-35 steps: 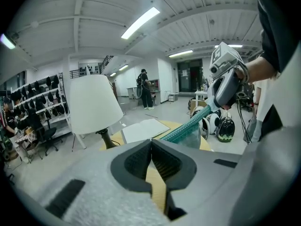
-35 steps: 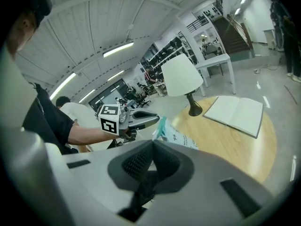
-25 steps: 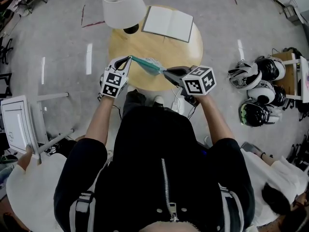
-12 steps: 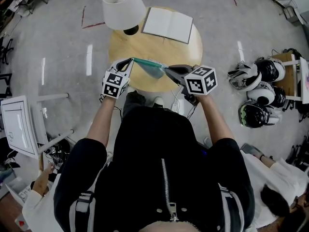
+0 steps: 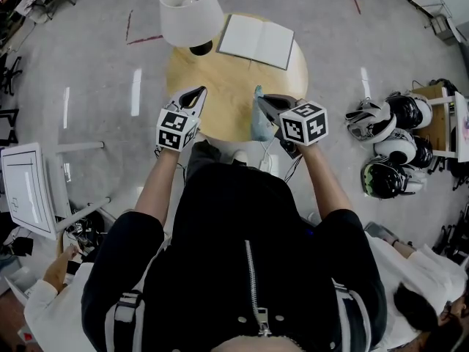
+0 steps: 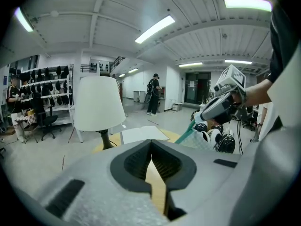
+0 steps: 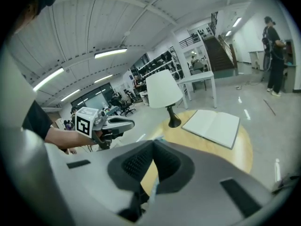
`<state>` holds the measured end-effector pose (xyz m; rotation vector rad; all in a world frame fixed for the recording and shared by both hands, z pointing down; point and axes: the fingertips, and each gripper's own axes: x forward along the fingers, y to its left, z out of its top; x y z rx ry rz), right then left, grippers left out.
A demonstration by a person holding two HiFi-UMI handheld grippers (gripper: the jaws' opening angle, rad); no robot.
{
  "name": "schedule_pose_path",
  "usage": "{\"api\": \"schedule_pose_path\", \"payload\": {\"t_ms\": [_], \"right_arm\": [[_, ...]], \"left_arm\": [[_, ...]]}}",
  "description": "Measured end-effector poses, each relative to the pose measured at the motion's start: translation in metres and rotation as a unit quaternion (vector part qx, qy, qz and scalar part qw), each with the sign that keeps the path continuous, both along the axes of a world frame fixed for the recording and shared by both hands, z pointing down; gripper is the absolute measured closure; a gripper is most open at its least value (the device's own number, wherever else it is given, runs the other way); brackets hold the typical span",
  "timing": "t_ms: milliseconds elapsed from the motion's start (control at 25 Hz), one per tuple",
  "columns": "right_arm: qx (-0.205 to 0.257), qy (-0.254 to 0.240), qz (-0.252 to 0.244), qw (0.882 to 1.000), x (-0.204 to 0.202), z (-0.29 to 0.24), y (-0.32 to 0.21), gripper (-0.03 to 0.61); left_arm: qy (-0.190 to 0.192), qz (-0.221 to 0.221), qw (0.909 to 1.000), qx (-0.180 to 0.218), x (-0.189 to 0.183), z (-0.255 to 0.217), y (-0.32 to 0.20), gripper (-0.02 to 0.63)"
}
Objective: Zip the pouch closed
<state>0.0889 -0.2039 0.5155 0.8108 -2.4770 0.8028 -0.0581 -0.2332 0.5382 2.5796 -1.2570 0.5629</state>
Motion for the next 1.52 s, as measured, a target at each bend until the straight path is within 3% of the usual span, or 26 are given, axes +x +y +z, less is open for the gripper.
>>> {"api": "schedule_pose_path", "payload": {"t_ms": [440,1160,1520], "right_arm": [[0.101,-0.007,0.071,0.992,0.016,-0.040,-0.029,0.572],[0.140,-0.010,0.069,0.988,0.015,-0.053,-0.027,0.572],[0.136,-0.012,0.066,0.988,0.018,-0.054,-0.025,0.572]], "left_arm": [[0.017,-0.009,0.9996,0.020,0.007,-0.019,-0.002,0.611],[0.036,-0.020,0.9988,0.025,0.004,-0.025,0.000,0.611],[0.041,-0.023,0.9987,0.021,0.006,-0.024,0.002,0.611]]}}
